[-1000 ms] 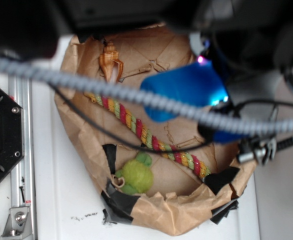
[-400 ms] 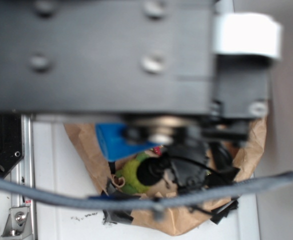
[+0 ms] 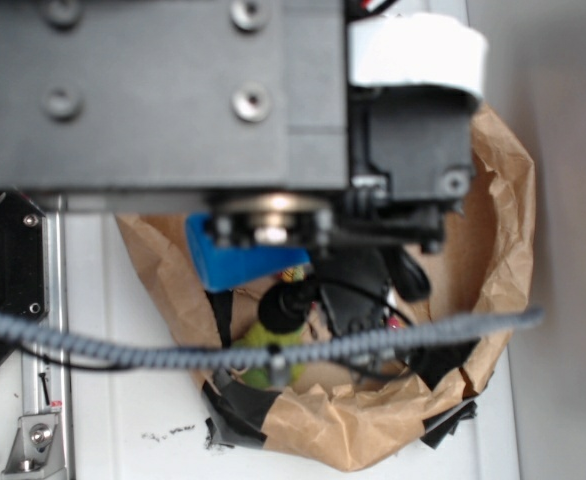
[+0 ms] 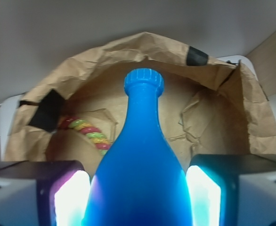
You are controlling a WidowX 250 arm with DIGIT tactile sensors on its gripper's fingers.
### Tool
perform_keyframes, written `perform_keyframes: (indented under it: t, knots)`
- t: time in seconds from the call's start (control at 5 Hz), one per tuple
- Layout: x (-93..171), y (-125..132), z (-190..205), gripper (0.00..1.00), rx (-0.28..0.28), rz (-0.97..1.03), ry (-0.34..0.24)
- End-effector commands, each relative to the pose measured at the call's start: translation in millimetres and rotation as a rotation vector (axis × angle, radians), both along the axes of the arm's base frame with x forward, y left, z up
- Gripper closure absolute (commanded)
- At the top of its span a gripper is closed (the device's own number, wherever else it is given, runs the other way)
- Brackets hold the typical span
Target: Grab the blue bottle.
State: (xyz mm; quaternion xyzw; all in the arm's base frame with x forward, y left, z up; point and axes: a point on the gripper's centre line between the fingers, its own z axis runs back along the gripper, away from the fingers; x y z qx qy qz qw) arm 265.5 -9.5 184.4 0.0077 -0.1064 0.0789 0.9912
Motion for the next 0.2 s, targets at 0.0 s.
perform_keyframes:
  t: [0.0]
  knots:
    - [-7.6, 26.4, 5.7, 1.00, -0.006, 0.056, -0.025]
